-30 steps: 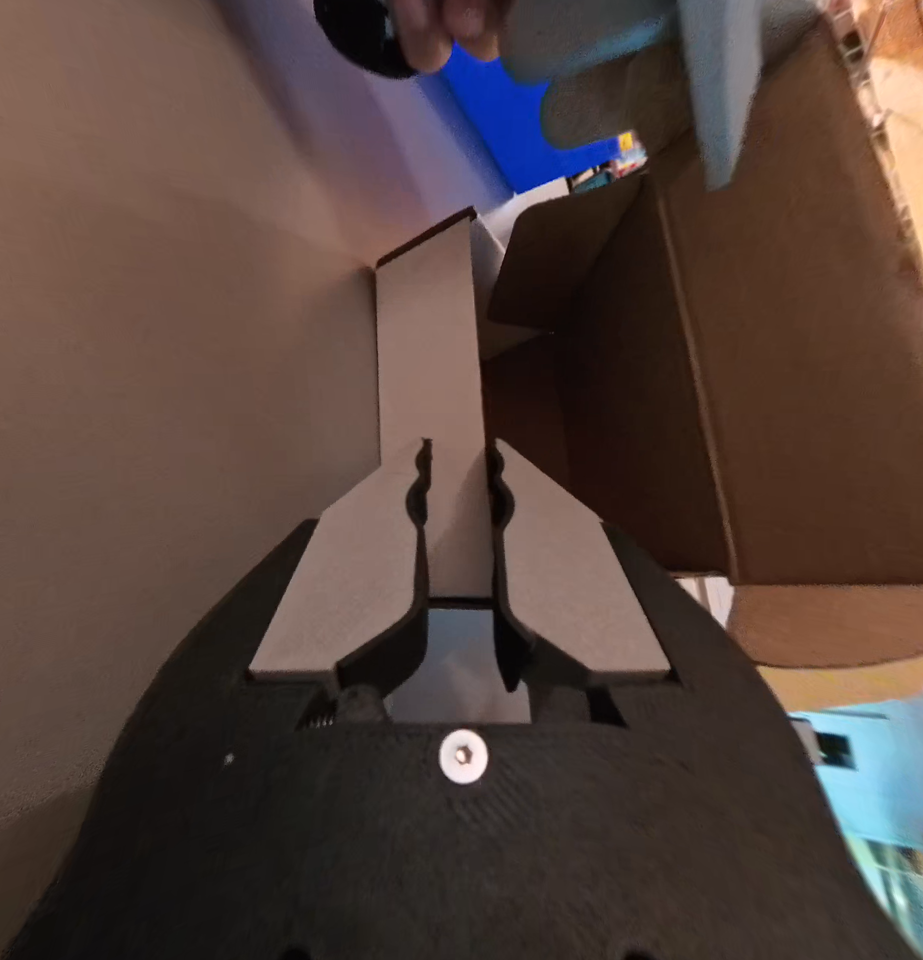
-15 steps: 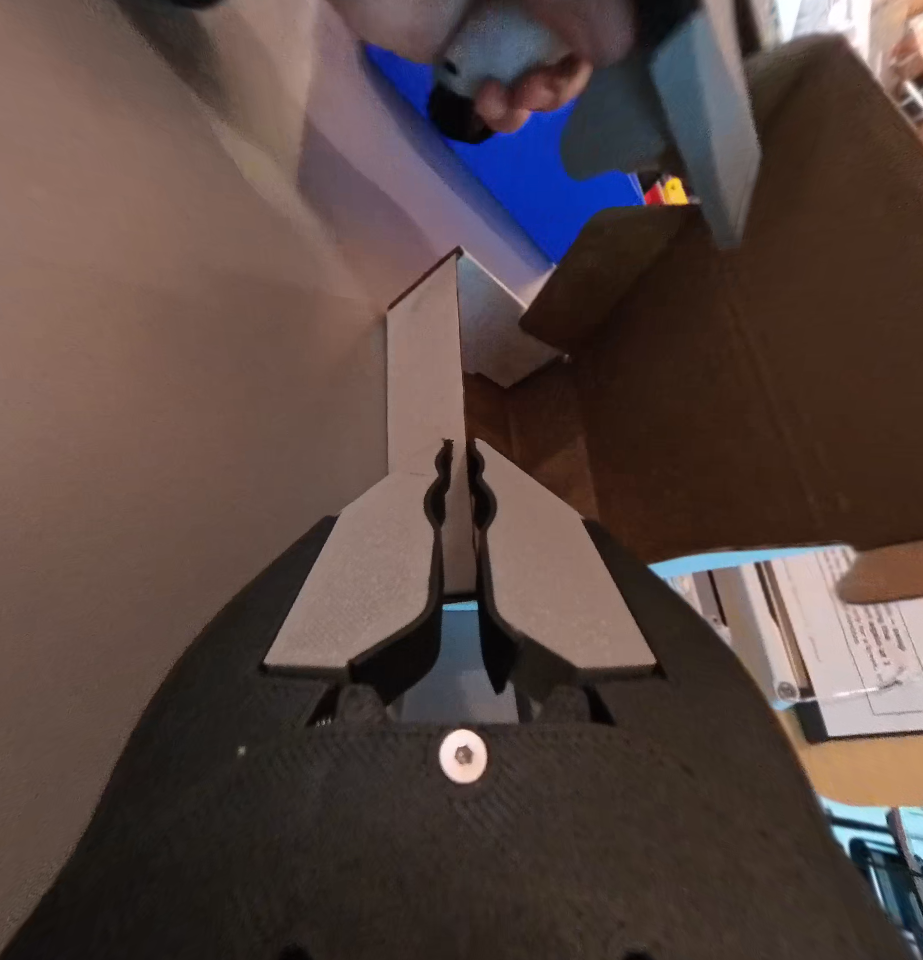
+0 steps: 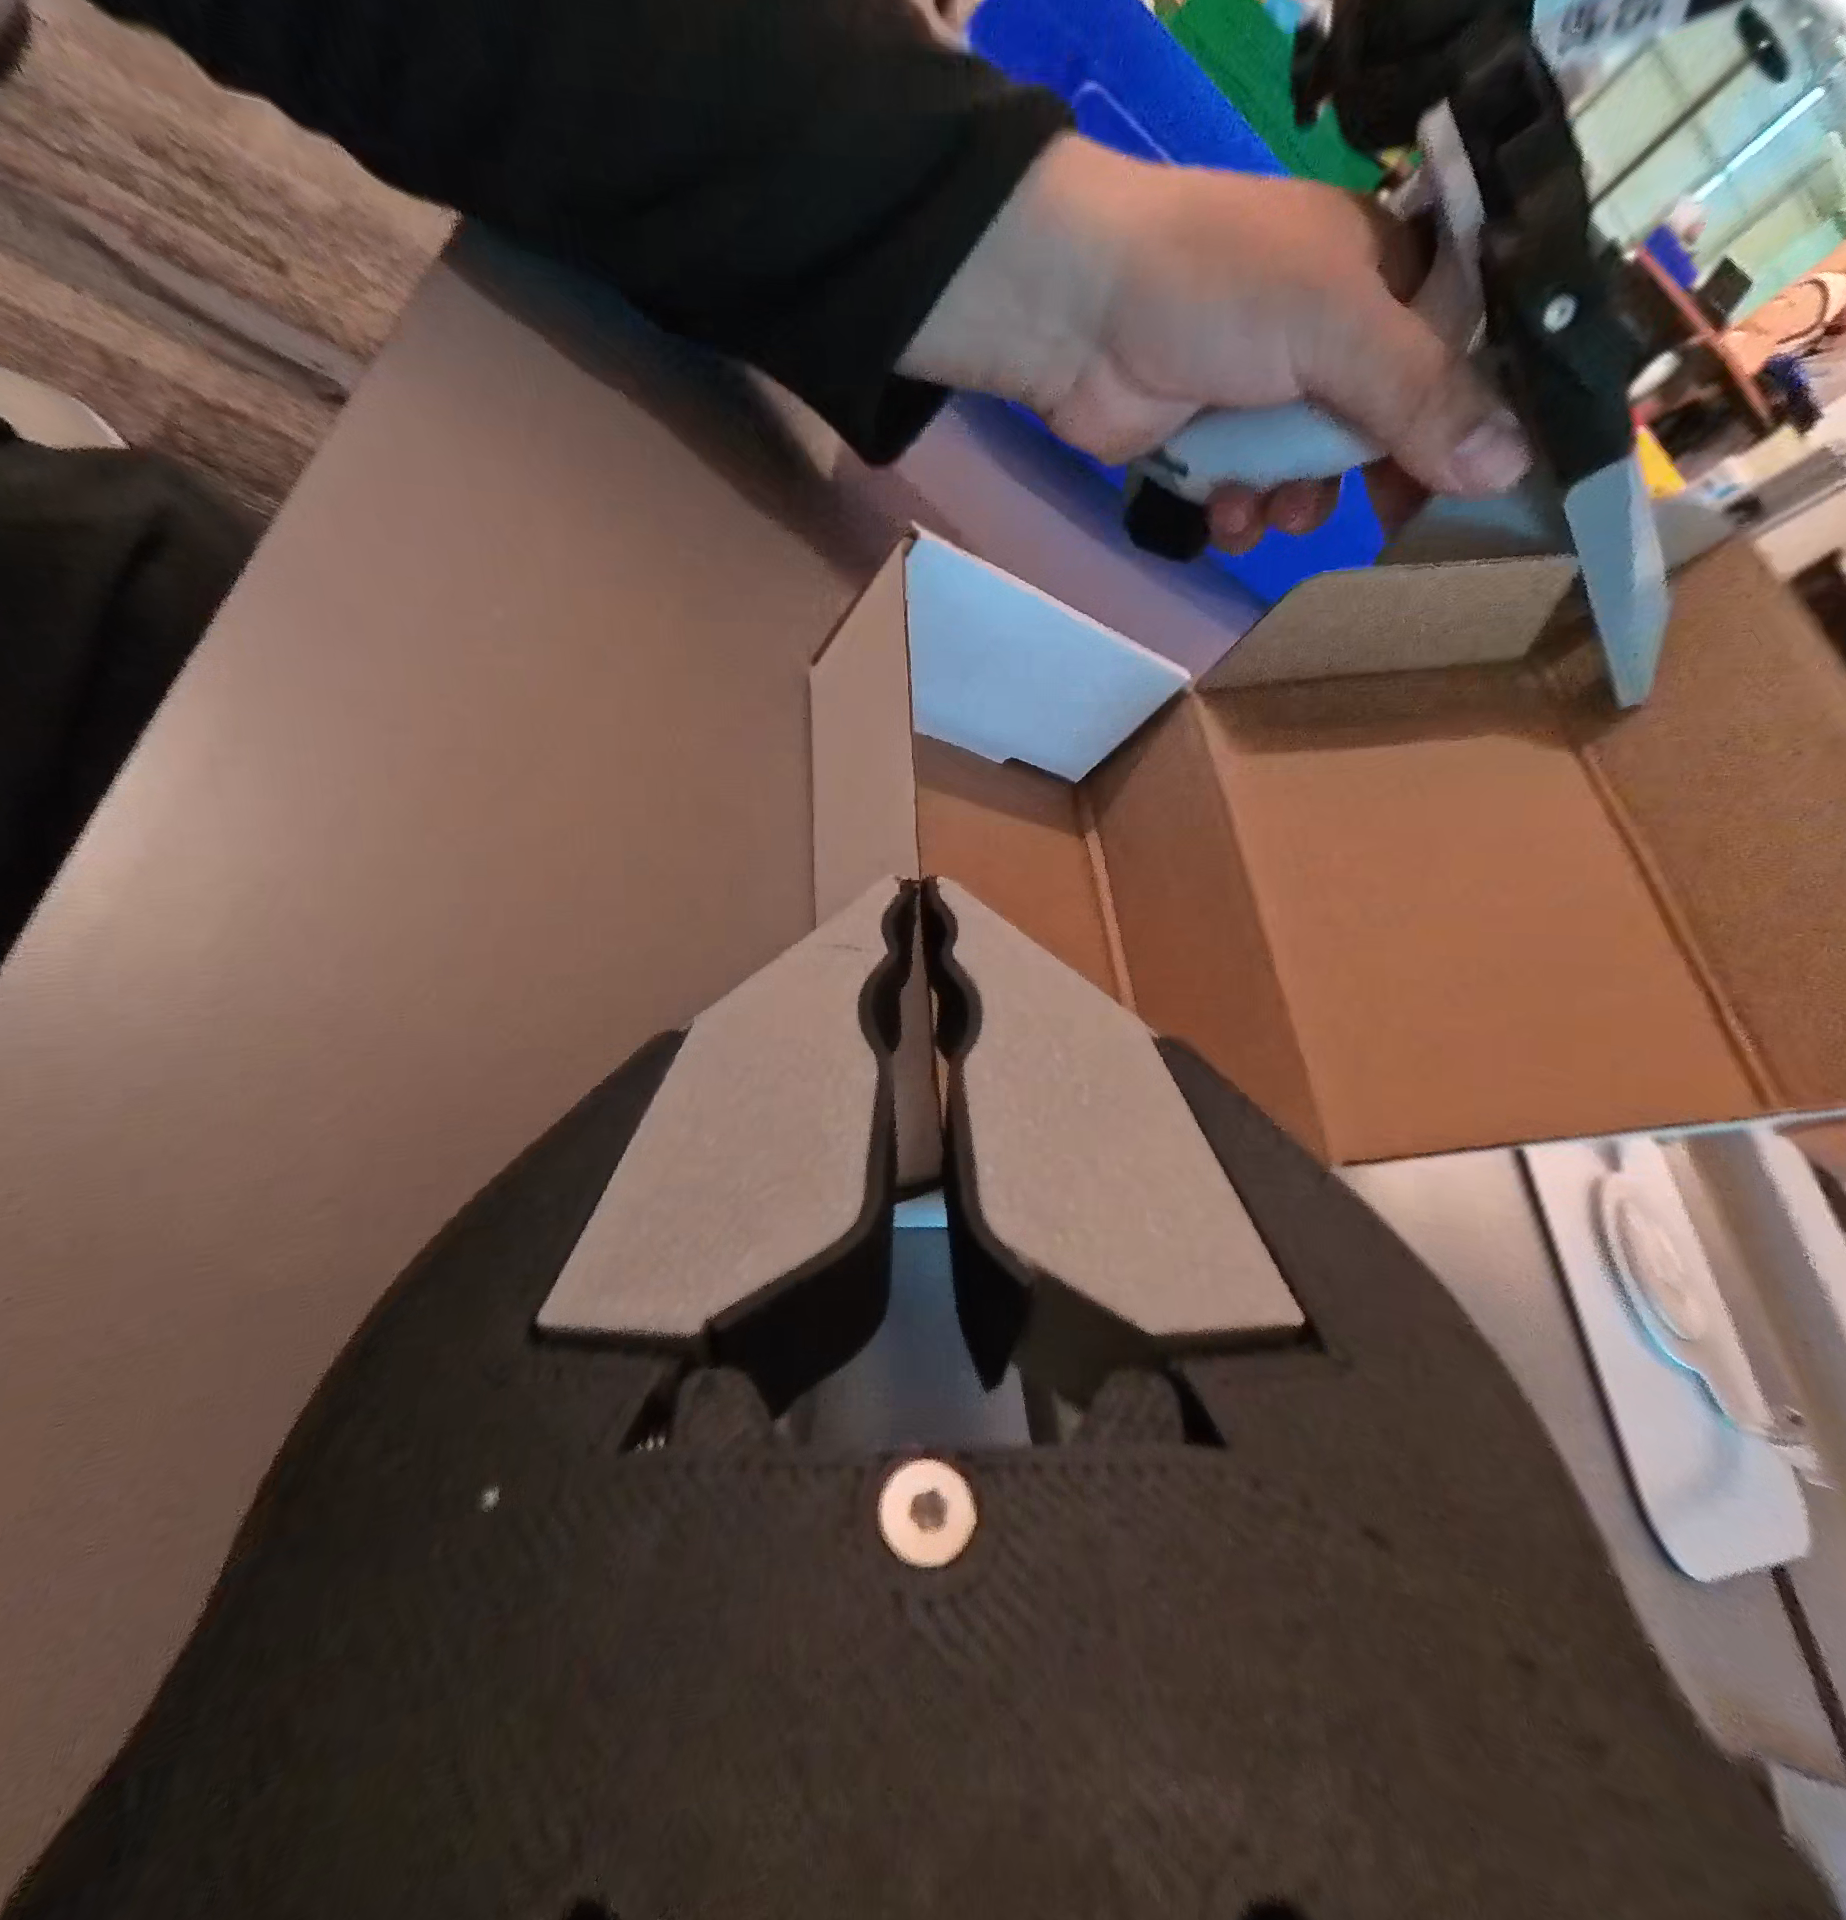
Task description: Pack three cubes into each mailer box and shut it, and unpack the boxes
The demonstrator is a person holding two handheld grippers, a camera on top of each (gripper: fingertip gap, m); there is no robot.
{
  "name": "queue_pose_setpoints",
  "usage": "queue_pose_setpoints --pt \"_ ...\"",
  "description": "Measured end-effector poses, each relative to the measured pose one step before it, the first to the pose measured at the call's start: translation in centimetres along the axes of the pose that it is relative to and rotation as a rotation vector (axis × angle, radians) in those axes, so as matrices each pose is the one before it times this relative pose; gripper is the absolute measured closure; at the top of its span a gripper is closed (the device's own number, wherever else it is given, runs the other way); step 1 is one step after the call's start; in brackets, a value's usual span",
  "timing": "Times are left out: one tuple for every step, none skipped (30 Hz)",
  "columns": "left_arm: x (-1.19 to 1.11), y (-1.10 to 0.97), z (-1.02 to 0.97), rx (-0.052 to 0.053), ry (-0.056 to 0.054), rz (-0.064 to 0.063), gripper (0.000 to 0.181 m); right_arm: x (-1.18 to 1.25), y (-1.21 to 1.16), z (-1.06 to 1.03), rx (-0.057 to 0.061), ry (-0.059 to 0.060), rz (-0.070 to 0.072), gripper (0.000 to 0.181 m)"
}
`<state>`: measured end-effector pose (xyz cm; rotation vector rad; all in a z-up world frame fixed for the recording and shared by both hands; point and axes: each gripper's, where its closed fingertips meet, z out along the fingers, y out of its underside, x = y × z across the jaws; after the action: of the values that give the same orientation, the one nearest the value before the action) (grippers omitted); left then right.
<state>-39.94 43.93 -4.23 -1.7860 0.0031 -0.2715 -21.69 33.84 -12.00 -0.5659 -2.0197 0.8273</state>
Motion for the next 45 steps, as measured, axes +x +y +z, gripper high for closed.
queue_pose_setpoints --pt "-0.836 0.529 0.071 -0.0058 -0.0105 -0.0240 0.164 -0.239 -0.171 -0.101 0.0112 -0.0188 0.0093 0.181" --pt "-0.617 0.583 0.142 -0.0247 0.0028 -0.0259 0.163 -0.242 -0.177 -0.061 0.0114 -0.0182 0.0095 0.181" --pt "-0.468 0.548 0.153 -0.0278 0.0057 -0.0168 0.163 -0.210 -0.162 -0.044 0.0091 -0.0168 0.0080 0.181" --pt "-0.586 0.573 0.176 -0.0201 -0.0107 -0.0089 0.162 -0.118 -0.083 -0.029 0.0048 -0.0116 0.0059 0.181" --pt "-0.534 0.648 0.160 -0.0230 -0.0110 -0.0162 0.161 -0.074 -0.034 -0.031 0.0034 -0.0080 0.0056 0.181" --pt "-0.254 0.506 0.115 -0.0207 0.0041 -0.0242 0.161 -0.086 -0.057 -0.058 0.0056 -0.0105 0.0081 0.181" --pt "-0.092 0.373 0.080 -0.0160 0.0098 -0.0169 0.161 -0.180 -0.140 -0.093 0.0118 -0.0176 0.0146 0.181" --pt "-0.067 0.463 0.131 -0.0212 0.0056 -0.0135 0.161 -0.279 -0.191 -0.095 0.0153 -0.0254 0.0211 0.181" --pt "-0.063 0.608 0.210 -0.0298 0.0038 -0.0135 0.160 -0.389 -0.226 -0.097 0.0169 -0.0327 0.0197 0.181" --pt "0.066 0.620 0.300 -0.0289 0.0107 -0.0125 0.160 -0.421 -0.264 -0.081 0.0184 -0.0325 0.0195 0.181" --pt "0.059 0.505 0.328 -0.0216 0.0116 -0.0220 0.160 -0.225 -0.260 -0.042 0.0163 -0.0183 0.0169 0.181" --pt "-0.109 0.391 0.271 -0.0150 0.0063 -0.0256 0.160 -0.061 -0.162 -0.009 0.0097 -0.0043 0.0072 0.181" --pt "-0.168 0.270 0.197 -0.0064 0.0089 -0.0190 0.160 0.046 -0.068 0.009 0.0047 0.0057 0.0001 0.181" --pt "-0.146 0.175 0.140 0.0002 0.0127 -0.0146 0.159 0.155 -0.065 0.004 0.0055 0.0138 0.0000 0.181" --pt "-0.005 0.133 0.101 0.0050 0.0195 -0.0091 0.160 0.158 -0.144 0.001 0.0091 0.0124 0.0031 0.181" --pt "0.007 0.016 0.088 0.0137 0.0159 -0.0061 0.160 0.083 -0.272 -0.039 0.0156 0.0054 0.0070 0.181" --pt "-0.004 0.003 0.063 0.0164 0.0134 -0.0043 0.160 0.058 -0.363 -0.083 0.0210 0.0026 0.0094 0.181" --pt "0.022 0.078 0.029 0.0008 0.0113 -0.0166 0.161 0.087 -0.322 -0.124 0.0198 0.0053 0.0079 0.181" --pt "0.230 -0.048 -0.050 0.0032 0.0208 -0.0023 0.161 0.148 -0.203 -0.149 0.0138 0.0083 0.0052 0.181" --pt "0.322 -0.231 -0.153 0.0173 0.0209 0.0059 0.162 0.229 -0.055 -0.133 0.0060 0.0116 0.0046 0.181" --pt "0.226 -0.359 -0.178 0.0284 0.0105 0.0038 0.162 0.323 0.038 -0.116 0.0001 0.0155 0.0028 0.181" --pt "0.227 -0.310 -0.177 0.0235 0.0116 0.0013 0.162 0.359 -0.093 -0.137 0.0061 0.0192 0.0004 0.181" --pt "0.242 -0.215 -0.150 0.0139 0.0134 0.0001 0.161 0.349 -0.337 -0.170 0.0199 0.0190 0.0023 0.181" --pt "0.190 -0.143 -0.117 0.0089 0.0104 -0.0009 0.161 0.389 -0.462 -0.222 0.0279 0.0201 0.0065 0.181" --pt "0.116 -0.109 -0.077 0.0078 0.0049 0.0016 0.161 0.529 -0.471 -0.269 0.0284 0.0278 0.0064 0.181" --pt "0.101 -0.101 -0.067 0.0089 0.0019 0.0062 0.160 0.703 -0.461 -0.305 0.0290 0.0375 0.0038 0.181" --pt "0.101 -0.088 -0.041 0.0070 0.0017 0.0058 0.159 0.870 -0.484 -0.358 0.0318 0.0464 0.0039 0.181" --pt "0.218 -0.134 -0.036 0.0079 0.0096 0.0056 0.156 1.119 -0.473 -0.384 0.0322 0.0592 0.0055 0.181" --pt "0.401 -0.258 -0.045 0.0157 0.0207 0.0066 0.152 1.374 -0.403 -0.396 0.0291 0.0710 0.0102 0.181" --pt "0.433 -0.352 -0.059 0.0219 0.0219 0.0039 0.147 1.391 -0.240 -0.410 0.0226 0.0670 0.0197 0.181" --pt "0.334 -0.333 -0.060 0.0214 0.0150 0.0003 0.144 1.290 -0.042 -0.355 0.0124 0.0562 0.0305 0.181" --pt "0.224 -0.288 -0.073 0.0184 0.0089 -0.0001 0.140 1.189 0.216 -0.263 -0.0023 0.0473 0.0336 0.181" --pt "0.176 -0.256 -0.086 0.0154 0.0064 0.0004 0.134 1.194 0.430 -0.145 -0.0175 0.0491 0.0321 0.181" --pt "0.110 -0.276 -0.112 0.0165 0.0030 0.0023 0.129 1.215 0.644 -0.023 -0.0317 0.0530 0.0280 0.181" --pt "0.080 -0.285 -0.150 0.0181 0.0019 0.0049 0.124 1.211 0.944 0.069 -0.0485 0.0534 0.0242 0.181" --pt "0.189 -0.317 -0.156 0.0194 0.0093 0.0076 0.119 1.239 1.253 0.181 -0.0669 0.0584 0.0143 0.181" --pt "0.417 -0.388 -0.156 0.0241 0.0226 0.0113 0.115 1.291 1.345 0.260 -0.0737 0.0687 -0.0019 0.181" --pt "0.623 -0.482 -0.120 0.0284 0.0345 0.0154 0.111 1.184 1.191 0.311 -0.0610 0.0694 -0.0152 0.181" --pt "0.559 -0.397 -0.054 0.0231 0.0287 0.0129 0.108 0.957 0.924 0.305 -0.0414 0.0590 -0.0202 0.181" --pt "0.338 -0.210 0.002 0.0121 0.0140 0.0088 0.105 0.661 0.722 0.296 -0.0299 0.0424 -0.0188 0.181" --pt "0.243 -0.041 0.038 0.0030 0.0076 0.0096 0.103 0.475 0.490 0.248 -0.0277 0.0278 -0.0100 0.181" --pt "0.257 -0.013 0.072 0.0002 0.0062 0.0140 0.102 0.453 0.272 0.168 -0.0180 0.0223 0.0010 0.181" --pt "0.176 0.012 0.060 -0.0020 -0.0005 0.0190 0.100 0.453 0.112 0.090 -0.0061 0.0167 0.0119 0.181" --pt "0.051 -0.016 -0.002 -0.0021 -0.0117 0.0239 0.098 0.431 0.069 0.059 -0.0023 0.0095 0.0247 0.181" --pt "-0.031 -0.076 -0.055 0.0000 -0.0178 0.0258 0.097 0.514 0.157 0.100 -0.0082 0.0097 0.0362 0.181"
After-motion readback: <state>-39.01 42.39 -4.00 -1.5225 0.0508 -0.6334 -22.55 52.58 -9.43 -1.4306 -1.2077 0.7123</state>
